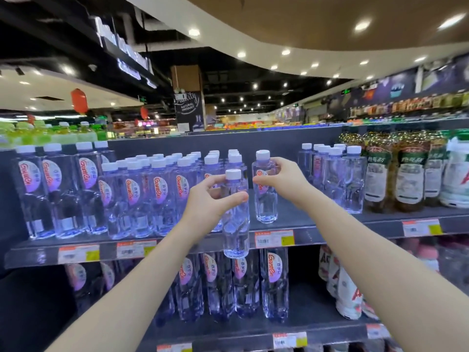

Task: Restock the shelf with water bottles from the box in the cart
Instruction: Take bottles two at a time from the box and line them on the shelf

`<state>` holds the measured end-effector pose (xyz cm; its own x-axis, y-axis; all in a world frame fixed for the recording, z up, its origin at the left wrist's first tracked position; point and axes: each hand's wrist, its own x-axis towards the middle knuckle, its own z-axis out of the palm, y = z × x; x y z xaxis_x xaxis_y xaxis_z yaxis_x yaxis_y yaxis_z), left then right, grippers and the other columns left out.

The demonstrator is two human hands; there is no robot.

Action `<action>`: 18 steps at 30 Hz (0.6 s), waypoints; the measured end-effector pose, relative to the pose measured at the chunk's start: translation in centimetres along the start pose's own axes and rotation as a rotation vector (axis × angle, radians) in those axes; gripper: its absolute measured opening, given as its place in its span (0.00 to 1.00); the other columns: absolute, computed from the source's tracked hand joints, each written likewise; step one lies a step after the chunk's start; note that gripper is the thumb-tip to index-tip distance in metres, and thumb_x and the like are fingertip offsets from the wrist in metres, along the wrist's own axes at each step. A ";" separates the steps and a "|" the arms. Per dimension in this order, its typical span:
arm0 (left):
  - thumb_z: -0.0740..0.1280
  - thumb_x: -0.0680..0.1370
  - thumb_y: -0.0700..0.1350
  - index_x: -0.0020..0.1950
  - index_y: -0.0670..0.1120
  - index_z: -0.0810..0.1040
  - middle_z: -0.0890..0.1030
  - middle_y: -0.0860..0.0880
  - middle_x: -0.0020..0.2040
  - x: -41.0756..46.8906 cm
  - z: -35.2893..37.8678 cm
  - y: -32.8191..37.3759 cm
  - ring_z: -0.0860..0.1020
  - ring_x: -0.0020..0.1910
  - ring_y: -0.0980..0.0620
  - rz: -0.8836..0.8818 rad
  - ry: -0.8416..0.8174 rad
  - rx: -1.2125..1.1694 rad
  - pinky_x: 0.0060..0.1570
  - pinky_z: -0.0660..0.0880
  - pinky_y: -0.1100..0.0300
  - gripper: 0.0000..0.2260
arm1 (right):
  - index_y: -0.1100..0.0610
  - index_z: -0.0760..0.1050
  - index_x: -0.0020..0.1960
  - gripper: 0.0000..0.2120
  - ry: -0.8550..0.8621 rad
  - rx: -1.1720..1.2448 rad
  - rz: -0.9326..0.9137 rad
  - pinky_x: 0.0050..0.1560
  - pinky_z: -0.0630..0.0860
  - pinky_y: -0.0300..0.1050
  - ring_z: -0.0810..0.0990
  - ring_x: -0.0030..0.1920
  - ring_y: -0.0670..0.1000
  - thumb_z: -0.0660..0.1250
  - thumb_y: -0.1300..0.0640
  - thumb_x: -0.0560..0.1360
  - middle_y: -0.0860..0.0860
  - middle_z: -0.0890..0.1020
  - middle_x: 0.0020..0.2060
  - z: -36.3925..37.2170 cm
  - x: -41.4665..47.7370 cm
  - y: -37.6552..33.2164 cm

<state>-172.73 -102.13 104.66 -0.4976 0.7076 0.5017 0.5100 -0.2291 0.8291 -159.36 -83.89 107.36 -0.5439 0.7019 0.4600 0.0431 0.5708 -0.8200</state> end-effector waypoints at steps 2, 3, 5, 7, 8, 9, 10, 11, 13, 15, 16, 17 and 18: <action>0.81 0.72 0.49 0.63 0.56 0.79 0.88 0.57 0.47 0.3 0.0 -0.3 0.85 0.46 0.63 -0.003 -0.015 -0.009 0.43 0.81 0.61 0.22 | 0.54 0.80 0.63 0.20 -0.018 0.004 0.003 0.38 0.76 0.29 0.84 0.44 0.45 0.79 0.57 0.72 0.53 0.86 0.52 0.6 1.0 1.2; 0.81 0.72 0.48 0.62 0.57 0.79 0.88 0.58 0.46 0.4 0.0 -0.5 0.84 0.45 0.64 -0.003 -0.018 -0.013 0.41 0.81 0.63 0.21 | 0.55 0.79 0.65 0.22 -0.029 0.003 0.000 0.39 0.76 0.30 0.84 0.46 0.46 0.79 0.56 0.72 0.54 0.86 0.53 0.8 1.6 1.8; 0.82 0.71 0.49 0.61 0.58 0.79 0.88 0.57 0.46 0.7 0.0 -0.8 0.84 0.45 0.64 -0.010 -0.008 -0.010 0.42 0.81 0.62 0.21 | 0.56 0.75 0.70 0.30 -0.045 -0.008 0.003 0.49 0.79 0.37 0.83 0.54 0.47 0.79 0.52 0.72 0.52 0.84 0.57 1.2 2.8 2.6; 0.82 0.69 0.53 0.65 0.57 0.79 0.88 0.54 0.49 0.9 0.1 -1.0 0.84 0.48 0.60 -0.023 -0.002 -0.003 0.46 0.81 0.59 0.26 | 0.55 0.71 0.71 0.32 -0.073 -0.033 0.025 0.53 0.77 0.43 0.81 0.55 0.46 0.79 0.49 0.72 0.48 0.81 0.56 1.0 3.4 2.7; 0.83 0.68 0.54 0.66 0.56 0.78 0.87 0.52 0.50 1.0 0.1 -1.2 0.84 0.50 0.58 -0.030 0.003 0.004 0.48 0.81 0.57 0.29 | 0.54 0.71 0.68 0.29 -0.093 -0.050 0.038 0.49 0.76 0.41 0.80 0.51 0.44 0.78 0.49 0.73 0.46 0.80 0.53 0.7 3.5 2.6; 0.83 0.67 0.55 0.67 0.56 0.78 0.86 0.52 0.52 1.0 0.2 -1.4 0.83 0.52 0.57 -0.037 0.008 0.006 0.50 0.82 0.56 0.31 | 0.52 0.71 0.64 0.25 -0.110 -0.068 0.044 0.44 0.74 0.38 0.78 0.47 0.42 0.78 0.49 0.73 0.45 0.78 0.50 0.4 3.8 2.7; 0.83 0.66 0.57 0.68 0.57 0.78 0.86 0.51 0.54 1.1 0.2 -1.6 0.83 0.54 0.56 -0.040 0.006 0.001 0.51 0.82 0.55 0.32 | 0.52 0.72 0.61 0.22 -0.118 -0.093 0.050 0.41 0.73 0.37 0.77 0.44 0.41 0.79 0.49 0.73 0.44 0.78 0.48 0.1 4.0 2.7; 0.83 0.65 0.58 0.68 0.57 0.78 0.85 0.50 0.55 1.2 0.2 -1.8 0.83 0.56 0.54 -0.038 0.003 -0.004 0.51 0.82 0.54 0.33 | 0.53 0.73 0.59 0.22 -0.125 -0.120 0.050 0.40 0.73 0.37 0.77 0.43 0.43 0.79 0.49 0.72 0.46 0.78 0.48 -0.1 4.3 2.9; 0.83 0.65 0.59 0.68 0.58 0.78 0.85 0.50 0.56 1.4 0.2 -1.8 0.83 0.58 0.52 -0.034 0.002 -0.010 0.49 0.82 0.56 0.33 | 0.52 0.76 0.60 0.23 -0.129 -0.157 0.033 0.41 0.74 0.41 0.79 0.45 0.48 0.80 0.47 0.70 0.49 0.80 0.49 -0.3 4.7 2.9; 0.83 0.65 0.59 0.67 0.59 0.78 0.86 0.51 0.55 1.5 0.4 -1.7 0.83 0.57 0.51 -0.024 -0.002 -0.005 0.48 0.81 0.57 0.32 | 0.48 0.76 0.65 0.27 -0.128 -0.163 0.003 0.45 0.74 0.42 0.80 0.50 0.51 0.81 0.46 0.69 0.50 0.80 0.53 -0.2 5.2 3.2; 0.83 0.65 0.60 0.66 0.60 0.78 0.86 0.51 0.55 1.5 0.5 -1.5 0.83 0.57 0.51 -0.025 -0.003 0.000 0.48 0.81 0.57 0.32 | 0.49 0.75 0.69 0.31 -0.115 -0.168 -0.009 0.49 0.73 0.43 0.79 0.54 0.51 0.80 0.46 0.70 0.50 0.80 0.56 -0.1 5.4 3.4; 0.83 0.65 0.59 0.66 0.60 0.78 0.87 0.52 0.55 1.5 0.6 -1.4 0.83 0.57 0.52 -0.024 -0.005 0.003 0.49 0.82 0.56 0.31 | 0.50 0.73 0.73 0.34 -0.096 -0.175 -0.020 0.52 0.73 0.43 0.79 0.57 0.51 0.80 0.47 0.70 0.50 0.79 0.59 0.0 5.8 3.8; 0.83 0.66 0.57 0.66 0.59 0.78 0.87 0.52 0.54 1.4 0.6 -1.2 0.84 0.56 0.53 -0.022 -0.008 0.000 0.49 0.82 0.57 0.30 | 0.51 0.71 0.75 0.36 -0.073 -0.179 -0.020 0.54 0.73 0.44 0.78 0.58 0.51 0.80 0.47 0.71 0.49 0.79 0.60 0.2 6.0 4.0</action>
<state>-173.62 -100.41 104.24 -0.5033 0.7178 0.4811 0.4991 -0.2130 0.8400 -162.61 -77.47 106.72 -0.6055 0.6604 0.4442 0.1761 0.6555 -0.7344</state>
